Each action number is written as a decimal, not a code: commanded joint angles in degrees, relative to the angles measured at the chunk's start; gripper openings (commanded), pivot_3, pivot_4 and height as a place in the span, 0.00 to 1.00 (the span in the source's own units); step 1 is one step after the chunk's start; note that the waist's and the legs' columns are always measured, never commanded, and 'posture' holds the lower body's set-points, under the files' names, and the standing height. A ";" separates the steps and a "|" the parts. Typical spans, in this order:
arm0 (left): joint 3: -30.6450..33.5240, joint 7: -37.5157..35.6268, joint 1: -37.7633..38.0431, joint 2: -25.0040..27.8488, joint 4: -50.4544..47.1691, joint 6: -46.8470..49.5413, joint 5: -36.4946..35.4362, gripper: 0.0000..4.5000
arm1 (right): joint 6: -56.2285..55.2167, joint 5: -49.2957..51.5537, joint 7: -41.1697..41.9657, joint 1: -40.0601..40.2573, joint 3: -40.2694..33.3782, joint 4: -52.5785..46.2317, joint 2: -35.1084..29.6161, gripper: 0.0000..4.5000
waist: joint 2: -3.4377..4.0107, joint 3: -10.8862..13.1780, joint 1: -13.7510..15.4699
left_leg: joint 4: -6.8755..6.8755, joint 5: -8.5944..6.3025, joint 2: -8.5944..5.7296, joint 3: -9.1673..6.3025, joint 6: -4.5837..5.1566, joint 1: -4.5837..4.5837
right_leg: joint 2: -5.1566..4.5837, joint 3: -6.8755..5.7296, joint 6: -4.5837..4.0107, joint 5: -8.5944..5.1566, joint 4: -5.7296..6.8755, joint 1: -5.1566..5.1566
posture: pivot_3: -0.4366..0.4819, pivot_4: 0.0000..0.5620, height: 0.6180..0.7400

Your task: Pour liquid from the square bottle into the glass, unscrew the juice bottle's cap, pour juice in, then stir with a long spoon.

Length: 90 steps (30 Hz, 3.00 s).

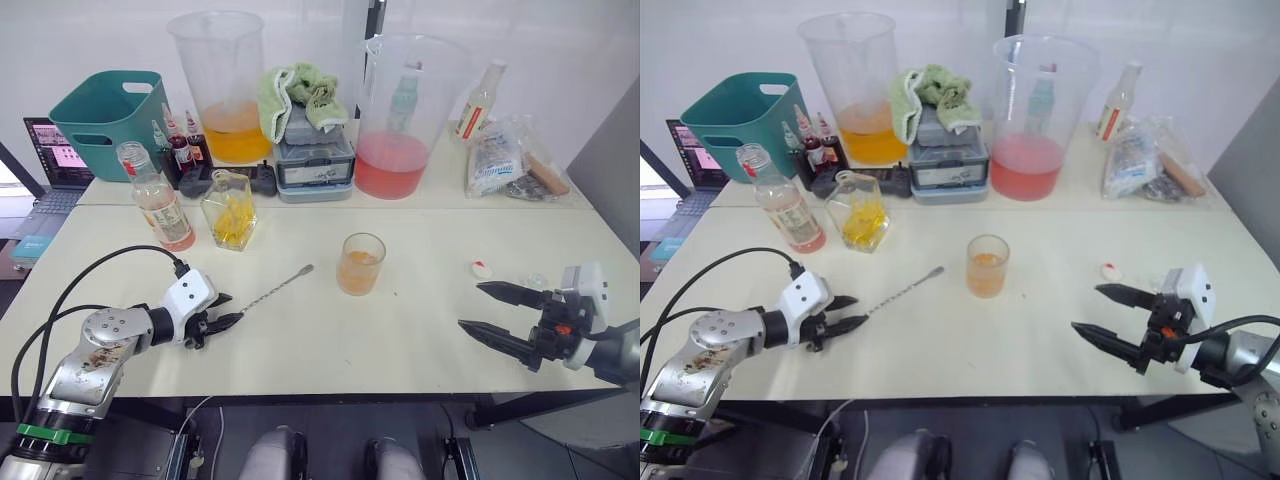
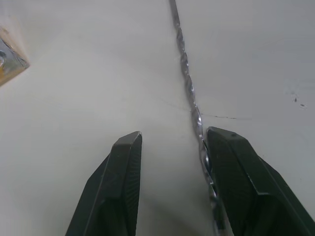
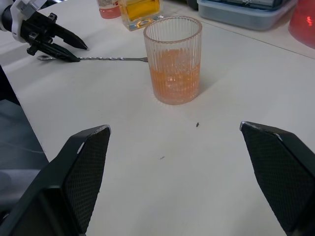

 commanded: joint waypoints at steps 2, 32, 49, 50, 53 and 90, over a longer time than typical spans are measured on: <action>-3.71 -1.59 0.15 -0.87 -1.98 1.14 0.51 0.31 | -1.17 -0.46 -0.38 -0.23 -0.79 -0.40 -0.08 1.00 | 0.01 -0.01 0.08 | 0.00 0.00 -0.03 0.00 0.00 0.01 | -0.01 0.00 0.01 0.00 -0.01 0.03 | 0.48 0.27 0.99; 12.64 10.02 -19.91 -10.61 -15.01 22.41 -30.13 0.00 | 22.12 27.98 -26.83 -31.23 3.11 0.94 6.75 1.00 | -0.12 0.06 -0.52 | -0.02 0.34 -0.04 0.01 0.07 0.11 | 0.13 0.01 0.02 0.07 0.06 0.36 | 0.48 0.27 0.99; -4.36 12.43 -25.40 -12.68 -16.89 8.53 -10.09 0.00 | 17.94 36.17 -60.04 -38.55 10.87 -3.14 30.43 1.00 | -0.12 0.06 -0.97 | -0.07 0.45 -0.24 0.08 0.15 0.00 | 0.26 0.04 0.05 0.08 0.15 0.22 | 0.48 0.27 0.99; -4.73 11.97 -25.33 -12.53 -16.89 7.90 -9.51 0.00 | 17.51 36.16 -60.95 -38.82 11.07 -3.08 31.13 1.00 | -0.12 0.06 -1.15 | -0.08 0.46 -0.23 0.08 0.15 -0.01 | 0.28 0.04 0.05 0.08 0.15 0.21 | 0.48 0.27 0.99; -4.83 11.46 -25.45 -12.78 -16.52 7.01 -8.85 0.00 | 16.63 36.64 -63.01 -39.61 11.48 -2.64 32.78 1.00 | -0.11 0.06 -1.64 | -0.12 0.48 -0.23 0.08 0.12 0.00 | 0.29 0.04 0.05 0.08 0.18 0.18 | 0.48 0.27 0.99; -2.11 7.92 -24.98 -14.07 -15.66 6.40 -10.54 0.21 | 11.23 36.24 -67.10 -44.69 11.12 1.89 35.42 0.00 | -0.10 0.07 -2.29 | -0.17 0.51 -0.23 0.08 0.09 -0.02 | 0.32 0.05 0.06 0.07 0.24 0.10 | 0.48 0.27 0.99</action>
